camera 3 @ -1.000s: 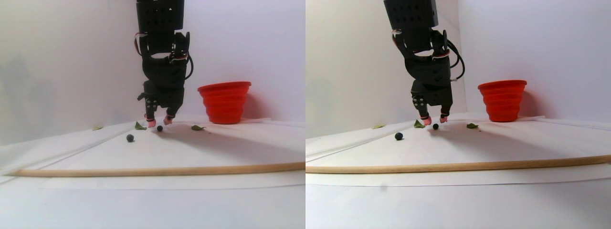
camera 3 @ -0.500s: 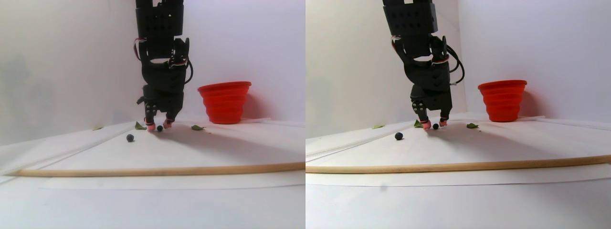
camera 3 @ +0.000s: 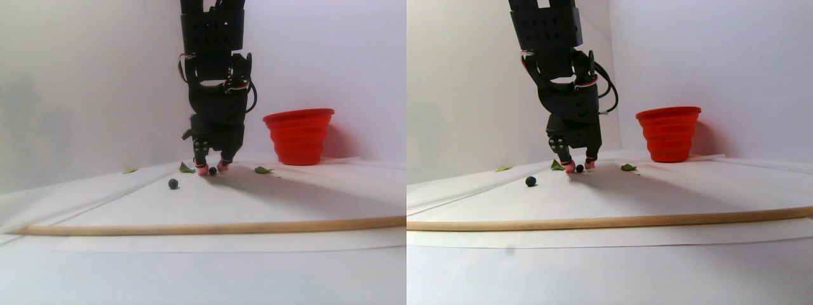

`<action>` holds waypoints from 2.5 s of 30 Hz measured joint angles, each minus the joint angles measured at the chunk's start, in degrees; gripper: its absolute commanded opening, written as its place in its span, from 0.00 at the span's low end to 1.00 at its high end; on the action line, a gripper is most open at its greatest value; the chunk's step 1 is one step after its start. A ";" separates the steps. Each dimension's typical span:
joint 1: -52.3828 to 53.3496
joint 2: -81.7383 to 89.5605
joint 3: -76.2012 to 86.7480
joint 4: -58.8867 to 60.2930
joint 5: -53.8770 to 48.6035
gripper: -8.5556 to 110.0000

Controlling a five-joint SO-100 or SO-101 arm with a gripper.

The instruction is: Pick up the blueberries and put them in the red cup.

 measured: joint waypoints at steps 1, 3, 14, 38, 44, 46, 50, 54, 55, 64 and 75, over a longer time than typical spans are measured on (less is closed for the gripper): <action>0.00 0.00 0.00 0.00 0.00 0.18; 0.00 0.00 0.00 0.00 0.00 0.17; 0.00 0.00 0.00 0.00 0.00 0.16; 1.93 5.36 4.57 0.00 -0.97 0.16; 2.81 8.26 7.03 0.00 -1.93 0.16; 3.43 9.32 7.91 0.00 -2.02 0.16; 3.52 11.51 9.23 0.18 -2.02 0.16; 3.78 14.33 10.37 0.53 -2.02 0.16; 4.04 14.85 10.55 0.70 -2.02 0.16; 5.54 18.72 11.25 2.20 -2.02 0.16; 7.21 22.06 12.48 3.87 -2.02 0.16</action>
